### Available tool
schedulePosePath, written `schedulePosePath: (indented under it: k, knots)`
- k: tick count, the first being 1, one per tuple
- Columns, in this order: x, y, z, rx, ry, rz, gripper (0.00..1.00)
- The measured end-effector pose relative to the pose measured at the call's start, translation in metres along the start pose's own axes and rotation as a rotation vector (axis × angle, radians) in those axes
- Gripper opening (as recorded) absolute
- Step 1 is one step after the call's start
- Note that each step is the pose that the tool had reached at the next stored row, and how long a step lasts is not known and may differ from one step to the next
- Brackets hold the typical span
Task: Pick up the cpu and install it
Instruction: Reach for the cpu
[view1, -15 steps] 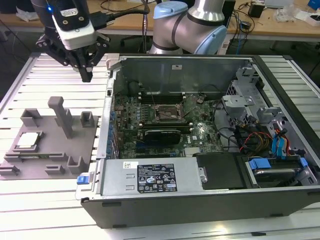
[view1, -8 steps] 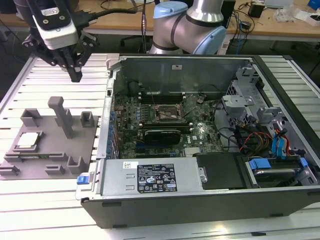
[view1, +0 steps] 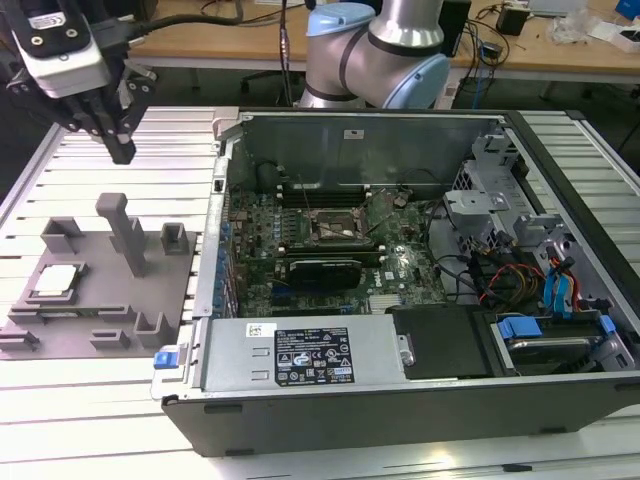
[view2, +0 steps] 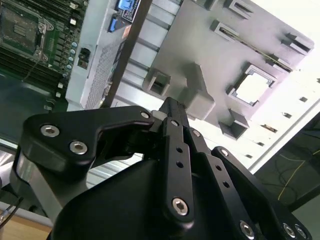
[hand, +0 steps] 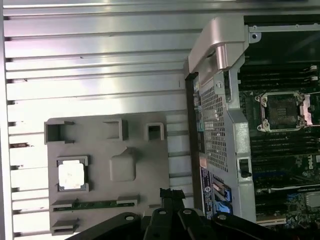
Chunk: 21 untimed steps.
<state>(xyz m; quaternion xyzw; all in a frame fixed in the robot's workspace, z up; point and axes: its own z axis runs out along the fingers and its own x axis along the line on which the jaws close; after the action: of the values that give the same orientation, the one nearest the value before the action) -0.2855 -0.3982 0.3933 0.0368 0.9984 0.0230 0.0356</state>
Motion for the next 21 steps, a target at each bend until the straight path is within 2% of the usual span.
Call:
schedulePosePath:
  k: [10,15,18,21]
  knots:
    - [0.0283,-0.0014,-0.0021,-0.0006,-0.0089,0.0,0.11]
    - [0.0515,-0.0029,-0.0037,-0.0012,-0.0155,-0.001,0.11]
    - [0.0591,-0.0035,-0.0038,-0.0012,-0.0163,-0.001,0.11]
    - [0.0702,-0.0044,-0.0013,-0.0012,-0.0164,-0.001,0.11]
